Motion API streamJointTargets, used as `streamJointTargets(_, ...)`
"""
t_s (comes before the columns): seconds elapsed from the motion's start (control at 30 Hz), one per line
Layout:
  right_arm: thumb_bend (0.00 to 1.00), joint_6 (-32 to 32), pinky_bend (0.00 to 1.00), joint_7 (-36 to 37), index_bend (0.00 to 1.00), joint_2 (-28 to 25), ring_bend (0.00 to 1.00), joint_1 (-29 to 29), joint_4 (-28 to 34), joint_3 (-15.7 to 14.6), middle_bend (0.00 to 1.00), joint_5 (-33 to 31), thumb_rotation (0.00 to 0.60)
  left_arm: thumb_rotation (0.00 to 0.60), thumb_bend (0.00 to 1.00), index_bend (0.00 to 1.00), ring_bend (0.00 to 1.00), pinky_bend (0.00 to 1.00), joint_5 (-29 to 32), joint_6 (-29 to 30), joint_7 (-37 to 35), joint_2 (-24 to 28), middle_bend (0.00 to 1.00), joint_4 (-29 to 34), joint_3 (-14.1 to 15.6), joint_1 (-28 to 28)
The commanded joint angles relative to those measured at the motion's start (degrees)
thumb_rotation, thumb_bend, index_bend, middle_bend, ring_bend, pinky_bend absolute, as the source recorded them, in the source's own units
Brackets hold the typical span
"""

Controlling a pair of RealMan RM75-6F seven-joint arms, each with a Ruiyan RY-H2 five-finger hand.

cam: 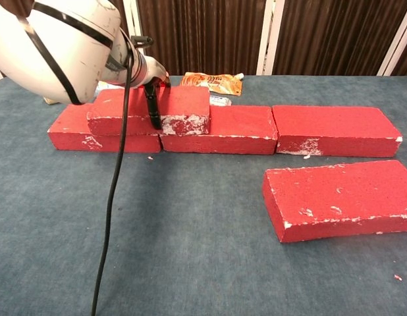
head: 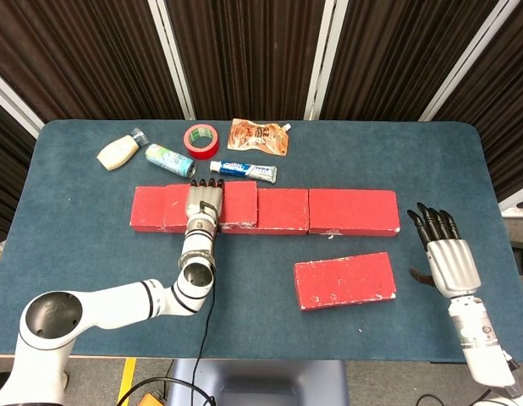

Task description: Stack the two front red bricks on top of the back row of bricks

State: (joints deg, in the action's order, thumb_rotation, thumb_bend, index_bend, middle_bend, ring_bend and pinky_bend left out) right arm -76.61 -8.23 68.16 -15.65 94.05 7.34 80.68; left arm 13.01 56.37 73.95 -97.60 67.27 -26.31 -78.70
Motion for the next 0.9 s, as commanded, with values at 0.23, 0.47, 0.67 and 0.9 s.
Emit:
streamJointTargets(0.23,0.0,0.31,0.0,0.24,0.0,0.07,0.01,-0.13,-0.21,-0.03,0.04,-0.07,0.6,0.6,0.21,0.0,0.0,0.03,-0.9,-0.57,-0.37,-0.54,0.0,-0.71,0.01,-0.07)
streamJointTargets(0.47,0.0,0.38,0.0,0.24,0.0,0.09,0.01,-0.15,-0.34,-0.05,0.04,-0.15,0.6,0.6,0.21,0.0,0.0,0.03,-0.63,-0.56,-0.03,-0.65,0.0,-0.99,-0.07,-0.19)
streamJointTargets(0.67,0.0,0.58,0.0,0.14,0.0,0.23,0.01,-0.23,-0.49,-0.09,0.04,-0.26,0.6,0.6,0.21,0.0,0.0,0.03,-0.89,-0.89,-0.07,-0.87,0.0,-1.41,-0.07,-0.22)
streamJointTargets(0.9,0.0,0.83,0.0,0.18,0.0,0.34,0.01,-0.37,-0.62,-0.03,0.04,-0.45,0.6,0.6,0.21,0.0,0.0,0.03,0.13,-0.91,0.71,-0.81,0.0,-1.53,-0.22,-0.28)
